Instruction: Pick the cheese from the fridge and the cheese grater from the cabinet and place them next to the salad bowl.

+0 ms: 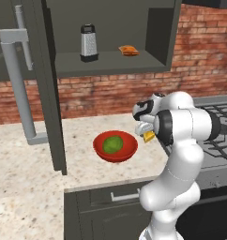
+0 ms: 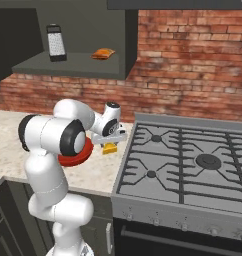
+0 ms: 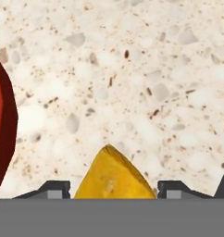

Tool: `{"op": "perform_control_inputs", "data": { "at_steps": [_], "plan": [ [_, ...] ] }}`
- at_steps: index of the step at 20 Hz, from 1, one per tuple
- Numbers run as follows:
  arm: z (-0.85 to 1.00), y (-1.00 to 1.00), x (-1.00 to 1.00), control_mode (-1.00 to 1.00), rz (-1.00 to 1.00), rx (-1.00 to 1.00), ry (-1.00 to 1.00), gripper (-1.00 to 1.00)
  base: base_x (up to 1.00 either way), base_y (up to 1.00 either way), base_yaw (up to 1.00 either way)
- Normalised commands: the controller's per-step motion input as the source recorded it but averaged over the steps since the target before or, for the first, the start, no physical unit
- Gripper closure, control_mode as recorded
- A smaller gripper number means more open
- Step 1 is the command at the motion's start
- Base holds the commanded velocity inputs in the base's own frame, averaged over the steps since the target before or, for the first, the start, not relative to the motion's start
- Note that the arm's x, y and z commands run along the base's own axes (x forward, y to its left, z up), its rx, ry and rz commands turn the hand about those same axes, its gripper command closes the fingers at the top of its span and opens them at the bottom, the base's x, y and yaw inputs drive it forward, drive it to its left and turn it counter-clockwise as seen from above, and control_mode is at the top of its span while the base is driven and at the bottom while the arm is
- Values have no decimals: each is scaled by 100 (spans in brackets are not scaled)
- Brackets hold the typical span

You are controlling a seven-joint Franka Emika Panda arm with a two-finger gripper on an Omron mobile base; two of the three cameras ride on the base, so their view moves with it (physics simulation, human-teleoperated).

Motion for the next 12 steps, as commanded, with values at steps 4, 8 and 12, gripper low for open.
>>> {"op": "perform_control_inputs", "data": {
  "at_steps": [4,8,12],
  "plan": [
    [0,0,0,-100,0,0,0,-100,0,0,0],
    [3,0,0,-100,0,0,0,-100,0,0,0],
    [44,0,-4,-100,0,0,-4,-100,0,0,0]
  ]
}}
